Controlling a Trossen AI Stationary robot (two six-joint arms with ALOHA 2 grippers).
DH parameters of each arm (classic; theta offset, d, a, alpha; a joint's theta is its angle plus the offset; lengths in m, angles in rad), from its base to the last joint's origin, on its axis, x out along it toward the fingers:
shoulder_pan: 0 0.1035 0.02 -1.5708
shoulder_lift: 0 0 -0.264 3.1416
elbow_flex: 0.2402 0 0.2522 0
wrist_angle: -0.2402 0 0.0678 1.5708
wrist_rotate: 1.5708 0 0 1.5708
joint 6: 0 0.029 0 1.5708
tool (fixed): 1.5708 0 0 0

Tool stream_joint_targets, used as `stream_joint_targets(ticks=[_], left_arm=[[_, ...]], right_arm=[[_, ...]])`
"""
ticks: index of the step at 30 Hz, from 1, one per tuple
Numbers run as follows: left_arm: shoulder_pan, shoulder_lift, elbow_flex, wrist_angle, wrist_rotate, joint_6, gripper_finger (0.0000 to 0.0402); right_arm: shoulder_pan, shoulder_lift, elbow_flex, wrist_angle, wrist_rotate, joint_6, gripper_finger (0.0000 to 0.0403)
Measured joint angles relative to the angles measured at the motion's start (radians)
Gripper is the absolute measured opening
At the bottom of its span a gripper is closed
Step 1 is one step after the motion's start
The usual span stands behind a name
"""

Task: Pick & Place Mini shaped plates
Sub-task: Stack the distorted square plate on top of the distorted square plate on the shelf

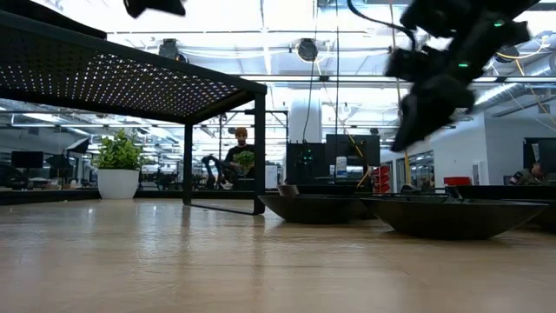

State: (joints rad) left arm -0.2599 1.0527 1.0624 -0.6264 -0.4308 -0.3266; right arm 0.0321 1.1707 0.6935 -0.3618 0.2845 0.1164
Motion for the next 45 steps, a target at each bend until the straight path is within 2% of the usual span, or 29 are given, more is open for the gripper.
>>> stream_joint_targets(ticks=[4,9,21,29,36,39,45], left_arm=[[0.101,0.0,-0.038,0.001,0.019,0.009,0.0162],[0.199,0.0,-0.041,0.01,0.02,0.011,0.0161],[0.257,0.003,-0.041,0.009,-0.007,0.044,0.0161],[0.258,0.003,-0.041,0.009,-0.044,0.037,0.0161],[0.258,0.003,-0.041,0.008,-0.045,0.056,0.0161],[0.258,0.003,-0.041,0.008,-0.046,0.056,0.0161],[0.258,0.003,-0.041,0.008,-0.048,0.056,0.0161]], right_arm=[[0.041,-0.02,0.0,-0.217,-0.079,0.148,0.0221],[0.094,-0.019,0.0,-0.329,-0.138,0.229,0.0214],[0.215,-0.018,-0.053,-0.225,-0.159,0.381,0.0203],[0.221,-0.017,-0.116,-0.13,-0.159,0.395,0.0202],[0.221,-0.017,-0.125,-0.128,-0.159,0.394,0.02],[0.221,-0.015,-0.125,-0.135,-0.159,0.394,0.0186],[0.221,-0.008,-0.125,-0.146,-0.159,0.395,0.0132]])
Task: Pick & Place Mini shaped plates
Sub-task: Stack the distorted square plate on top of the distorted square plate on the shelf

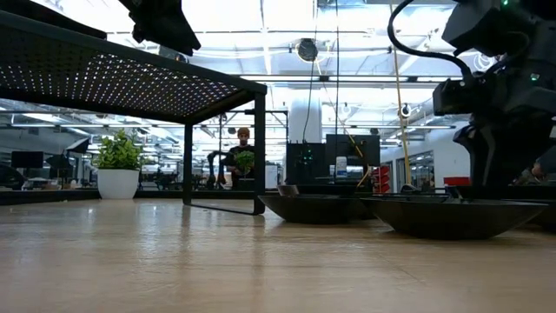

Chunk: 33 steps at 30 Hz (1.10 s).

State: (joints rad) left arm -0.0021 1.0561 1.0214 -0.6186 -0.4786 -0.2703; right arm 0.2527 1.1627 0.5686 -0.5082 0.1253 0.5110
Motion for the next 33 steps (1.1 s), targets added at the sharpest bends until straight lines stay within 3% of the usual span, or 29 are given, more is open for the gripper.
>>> stream_joint_targets(ticks=[12,22,28,31,33], left_arm=[[0.0,0.0,0.0,-0.002,-0.001,0.005,0.0161],[0.0,0.0,0.0,-0.002,-0.002,0.003,0.0161],[0.0,0.0,0.0,-0.001,-0.002,0.002,0.0161],[0.0,0.001,0.0,0.008,-0.002,-0.003,0.0161],[0.0,0.013,0.001,0.049,-0.004,-0.014,0.0161]], right_arm=[[-0.004,0.0,0.0,-0.011,-0.049,-0.048,0.0009],[-0.003,-0.029,0.055,0.001,-0.003,-0.151,0.0],[-0.002,-0.117,0.079,0.054,0.164,-0.233,0.0],[-0.002,-0.142,0.079,0.165,0.356,-0.321,0.0],[-0.004,-0.144,0.063,0.328,0.511,-0.417,0.0]])
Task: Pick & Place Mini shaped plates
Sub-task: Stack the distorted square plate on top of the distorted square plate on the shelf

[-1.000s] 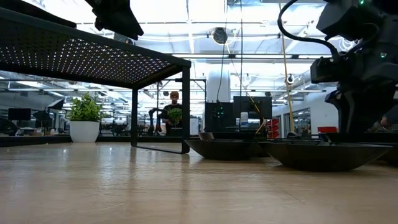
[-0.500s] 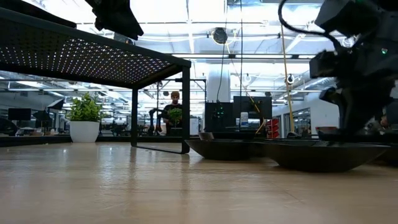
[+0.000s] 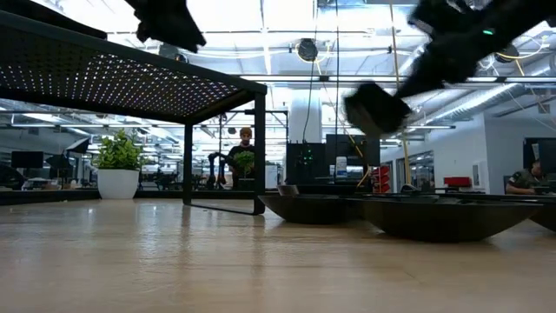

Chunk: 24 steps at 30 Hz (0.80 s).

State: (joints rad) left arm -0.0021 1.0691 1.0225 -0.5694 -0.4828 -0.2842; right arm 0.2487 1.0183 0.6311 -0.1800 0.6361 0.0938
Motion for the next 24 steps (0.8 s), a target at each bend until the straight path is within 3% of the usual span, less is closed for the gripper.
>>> stream_joint_targets(ticks=[3,7,10,13,17,24], left_arm=[[0.0,0.03,0.0,0.079,0.001,-0.001,0.0161],[0.0,0.099,0.0,0.204,0.005,0.047,0.0161],[0.0,0.17,0.0,0.334,0.027,0.081,0.0161],[-0.003,0.252,0.0,0.487,0.073,0.114,0.0161],[-0.03,0.354,0.014,0.658,0.086,0.237,0.0161],[-0.09,0.508,0.232,0.5,-0.149,0.388,0.0161]], right_arm=[[-0.019,0.02,-0.063,0.381,0.144,-0.222,0.0],[-0.067,0.093,-0.165,0.985,0.12,-0.51,0.0],[-0.109,0.176,-0.217,1.284,0.085,-0.613,0.0],[-0.141,0.251,-0.223,1.389,0.068,-0.635,0.0],[-0.172,0.336,-0.22,1.388,0.071,-0.637,0.0],[-0.198,0.391,-0.212,1.407,0.07,-0.63,0.0]])
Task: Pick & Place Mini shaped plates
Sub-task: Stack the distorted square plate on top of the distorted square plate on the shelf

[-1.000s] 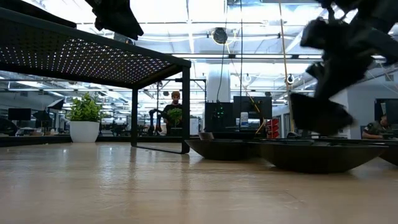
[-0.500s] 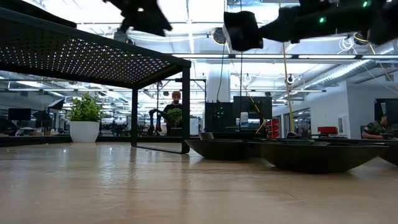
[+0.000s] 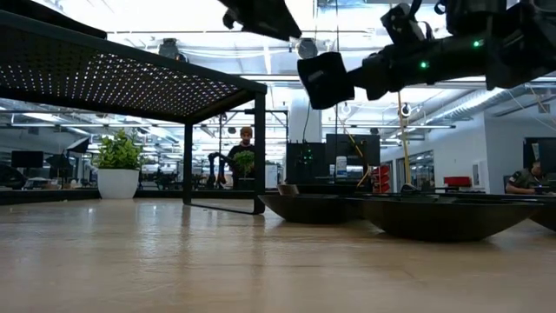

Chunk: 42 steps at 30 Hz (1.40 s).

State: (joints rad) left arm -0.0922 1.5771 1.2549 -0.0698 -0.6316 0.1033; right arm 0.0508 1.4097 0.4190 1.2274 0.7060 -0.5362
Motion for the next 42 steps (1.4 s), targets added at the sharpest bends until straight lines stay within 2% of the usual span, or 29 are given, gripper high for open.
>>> stream_joint_targets(ticks=[7,12,15,25,30,39,42], left_arm=[[-0.001,0.174,0.161,-0.044,-0.036,0.114,0.0161],[-0.001,0.233,0.181,-0.053,-0.184,0.186,0.0161],[0.0,0.238,0.182,-0.055,-0.228,0.202,0.0161],[0.007,0.23,0.182,-0.053,-0.227,0.198,0.0161],[0.014,0.23,0.182,-0.057,-0.225,0.169,0.0161],[0.018,0.23,0.182,-0.071,-0.223,0.15,0.0161],[0.018,0.23,0.182,-0.089,-0.223,0.134,0.0145]], right_arm=[[0.001,0.0,0.009,-0.017,-0.001,0.003,0.0],[0.003,0.0,0.01,-0.023,-0.002,0.004,0.0],[0.003,0.0,0.01,-0.025,-0.003,0.004,0.0],[0.003,0.0,0.01,-0.024,-0.006,0.012,0.0],[0.003,0.0,0.01,-0.025,-0.083,0.023,0.0],[0.003,0.0,0.01,-0.026,-0.079,0.022,0.0],[0.004,0.0,0.009,-0.026,-0.081,0.021,0.0]])
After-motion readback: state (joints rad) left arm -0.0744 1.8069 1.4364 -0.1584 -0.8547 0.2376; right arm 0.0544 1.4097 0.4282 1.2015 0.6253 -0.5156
